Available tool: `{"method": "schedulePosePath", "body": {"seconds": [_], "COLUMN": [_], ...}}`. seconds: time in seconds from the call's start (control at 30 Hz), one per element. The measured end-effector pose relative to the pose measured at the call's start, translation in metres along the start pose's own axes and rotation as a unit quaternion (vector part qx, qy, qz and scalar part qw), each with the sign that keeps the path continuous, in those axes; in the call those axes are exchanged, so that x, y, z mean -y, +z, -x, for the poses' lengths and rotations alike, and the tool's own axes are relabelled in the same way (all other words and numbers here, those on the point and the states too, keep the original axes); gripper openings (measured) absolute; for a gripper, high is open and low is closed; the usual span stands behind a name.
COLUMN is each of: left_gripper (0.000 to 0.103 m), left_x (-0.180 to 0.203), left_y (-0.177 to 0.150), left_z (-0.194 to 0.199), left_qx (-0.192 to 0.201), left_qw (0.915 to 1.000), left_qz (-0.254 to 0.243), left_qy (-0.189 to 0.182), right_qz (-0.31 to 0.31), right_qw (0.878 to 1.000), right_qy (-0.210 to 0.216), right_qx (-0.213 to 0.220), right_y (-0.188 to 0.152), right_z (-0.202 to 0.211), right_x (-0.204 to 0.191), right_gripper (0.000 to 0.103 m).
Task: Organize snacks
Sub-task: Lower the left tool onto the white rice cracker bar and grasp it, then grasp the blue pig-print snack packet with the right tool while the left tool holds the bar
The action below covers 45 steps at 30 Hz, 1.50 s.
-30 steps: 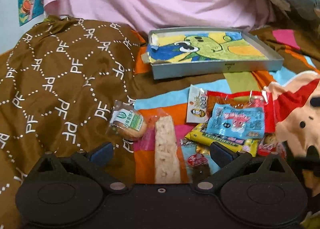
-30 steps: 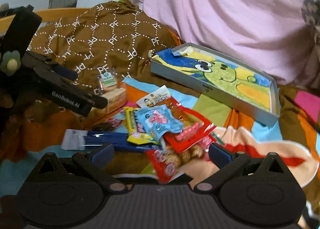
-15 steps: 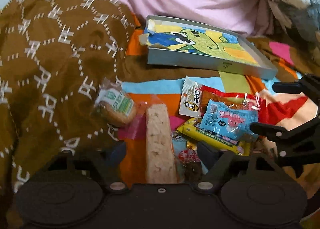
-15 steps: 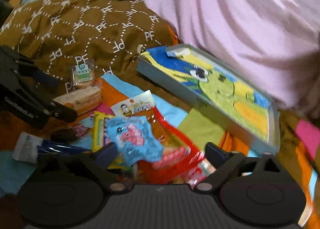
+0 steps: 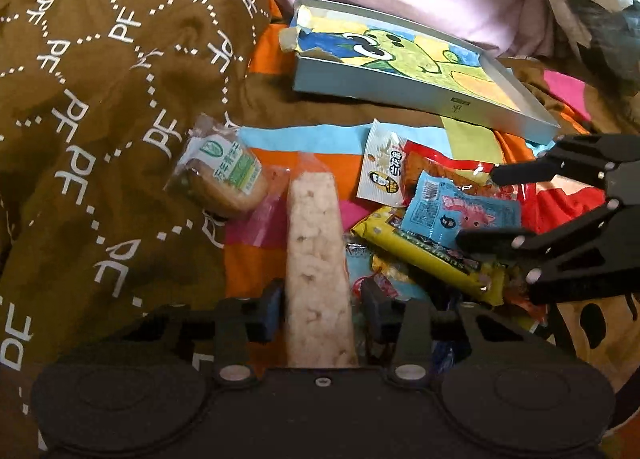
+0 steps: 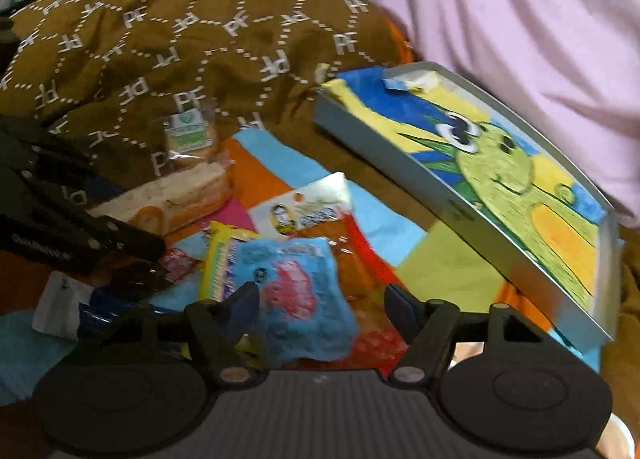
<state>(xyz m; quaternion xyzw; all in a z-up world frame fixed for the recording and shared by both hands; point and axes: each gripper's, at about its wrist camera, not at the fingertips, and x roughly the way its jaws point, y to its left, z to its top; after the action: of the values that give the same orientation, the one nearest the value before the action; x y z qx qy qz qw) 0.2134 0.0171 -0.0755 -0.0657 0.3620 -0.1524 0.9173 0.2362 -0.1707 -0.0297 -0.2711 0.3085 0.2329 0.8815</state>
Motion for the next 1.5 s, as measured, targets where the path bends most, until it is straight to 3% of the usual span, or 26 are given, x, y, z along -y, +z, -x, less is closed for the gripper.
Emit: {"method": "schedulePosePath", "body": {"seconds": [0.1, 0.17, 0.47, 0.97, 1.17, 1.5], "left_gripper": [0.040, 0.040, 0.033, 0.033, 0.032, 0.032], "left_x": [-0.003, -0.002, -0.002, 0.004, 0.021, 0.035], "left_y": [0.000, 0.000, 0.000, -0.004, -0.007, -0.015], "left_z": [-0.001, 0.000, 0.003, 0.012, 0.021, 0.046], "left_qx": [-0.002, 0.000, 0.000, -0.002, -0.001, 0.027], "left_qw": [1.0000, 1.0000, 0.9999, 0.9990, 0.9957, 0.9949], "left_qz": [0.009, 0.008, 0.013, 0.042, 0.027, 0.015], "left_qy": [0.003, 0.004, 0.008, 0.019, 0.089, 0.096], "right_qz": [-0.010, -0.055, -0.119, -0.006, 0.052, 0.102], "right_qw": [1.000, 0.998, 0.992, 0.998, 0.994, 0.986], "right_qy": [0.012, 0.024, 0.017, -0.049, -0.089, -0.124], "right_qx": [-0.016, -0.020, -0.023, -0.042, -0.043, -0.052], "right_y": [0.003, 0.006, 0.001, -0.002, -0.018, -0.038], "right_z": [-0.010, -0.015, -0.017, 0.004, 0.021, 0.027], "right_x": [-0.006, -0.001, 0.003, -0.031, -0.047, -0.056], "right_gripper": [0.072, 0.072, 0.065, 0.061, 0.059, 0.054]}}
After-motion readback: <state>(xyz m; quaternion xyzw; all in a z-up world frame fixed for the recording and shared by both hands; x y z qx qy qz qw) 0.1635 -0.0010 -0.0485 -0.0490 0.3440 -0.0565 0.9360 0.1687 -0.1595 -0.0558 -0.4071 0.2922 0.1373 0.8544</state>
